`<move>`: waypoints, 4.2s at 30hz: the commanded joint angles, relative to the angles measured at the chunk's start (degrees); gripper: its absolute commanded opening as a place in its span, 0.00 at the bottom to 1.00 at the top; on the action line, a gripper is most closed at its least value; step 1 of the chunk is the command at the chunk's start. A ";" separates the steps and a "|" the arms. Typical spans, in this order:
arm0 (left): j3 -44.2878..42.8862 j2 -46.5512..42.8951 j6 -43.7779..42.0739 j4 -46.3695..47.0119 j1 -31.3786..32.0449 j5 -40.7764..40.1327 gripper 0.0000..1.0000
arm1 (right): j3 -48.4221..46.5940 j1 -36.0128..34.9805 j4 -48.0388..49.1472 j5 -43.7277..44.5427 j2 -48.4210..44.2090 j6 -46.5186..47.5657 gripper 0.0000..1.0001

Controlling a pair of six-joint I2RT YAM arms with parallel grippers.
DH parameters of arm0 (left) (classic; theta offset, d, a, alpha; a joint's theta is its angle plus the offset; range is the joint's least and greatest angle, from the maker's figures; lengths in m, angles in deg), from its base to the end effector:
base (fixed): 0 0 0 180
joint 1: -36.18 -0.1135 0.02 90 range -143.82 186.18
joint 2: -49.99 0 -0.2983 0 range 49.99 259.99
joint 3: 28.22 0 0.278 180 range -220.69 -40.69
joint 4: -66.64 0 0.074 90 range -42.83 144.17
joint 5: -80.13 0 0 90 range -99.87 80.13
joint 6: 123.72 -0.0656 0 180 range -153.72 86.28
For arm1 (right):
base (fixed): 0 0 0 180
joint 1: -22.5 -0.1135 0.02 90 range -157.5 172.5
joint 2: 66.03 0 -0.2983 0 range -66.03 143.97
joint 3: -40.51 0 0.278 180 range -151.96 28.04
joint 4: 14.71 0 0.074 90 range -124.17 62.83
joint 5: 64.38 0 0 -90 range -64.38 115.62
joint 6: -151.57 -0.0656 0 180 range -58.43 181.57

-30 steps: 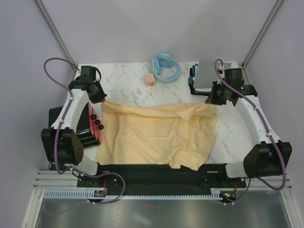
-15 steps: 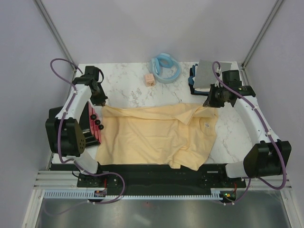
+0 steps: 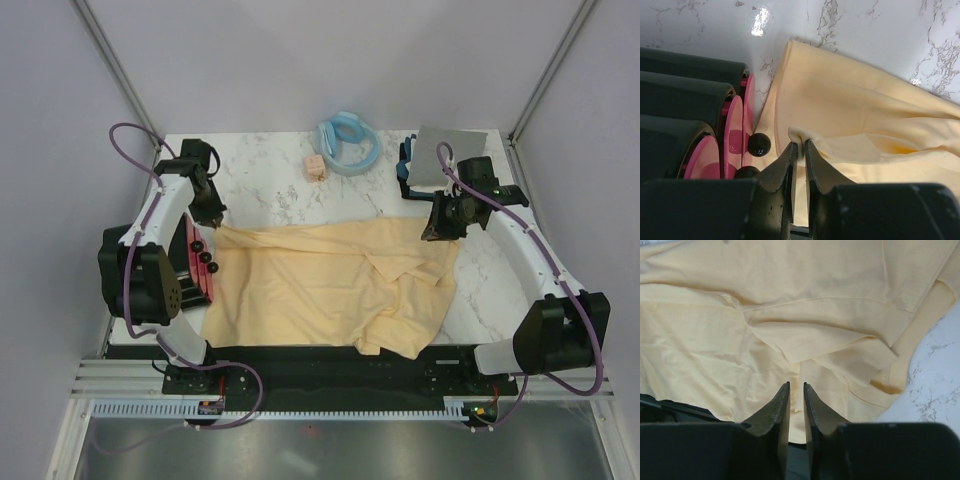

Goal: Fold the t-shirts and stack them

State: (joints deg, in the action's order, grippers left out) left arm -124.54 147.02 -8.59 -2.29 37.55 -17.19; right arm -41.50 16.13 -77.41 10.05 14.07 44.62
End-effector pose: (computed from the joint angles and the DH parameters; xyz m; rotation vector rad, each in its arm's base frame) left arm 0.3830 -0.0008 0.2757 -0.6006 2.7006 0.0584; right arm 0.3096 0.0523 0.2969 0.1506 2.6517 0.4952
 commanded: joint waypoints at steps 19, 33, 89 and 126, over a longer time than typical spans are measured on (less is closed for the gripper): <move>0.45 -11.69 -0.96 -3.57 -0.05 -1.93 0.27 | -4.47 -0.22 -0.48 3.97 -2.05 -0.80 0.23; -2.11 -17.40 3.78 -6.55 0.74 -9.12 0.30 | -5.44 -0.22 2.60 0.99 -1.26 -2.12 0.24; 24.96 -45.70 38.42 -22.02 0.31 -18.88 0.45 | -0.16 -3.74 5.68 -5.17 -10.66 -8.36 0.25; 10.91 -23.48 27.62 -13.06 -21.93 -13.69 0.47 | -6.93 -3.74 6.12 -8.95 -2.49 -12.58 0.25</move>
State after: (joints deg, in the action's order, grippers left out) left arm -110.35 122.13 20.78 -20.22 17.13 -29.84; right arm -46.26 12.59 -72.40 1.92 10.88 33.01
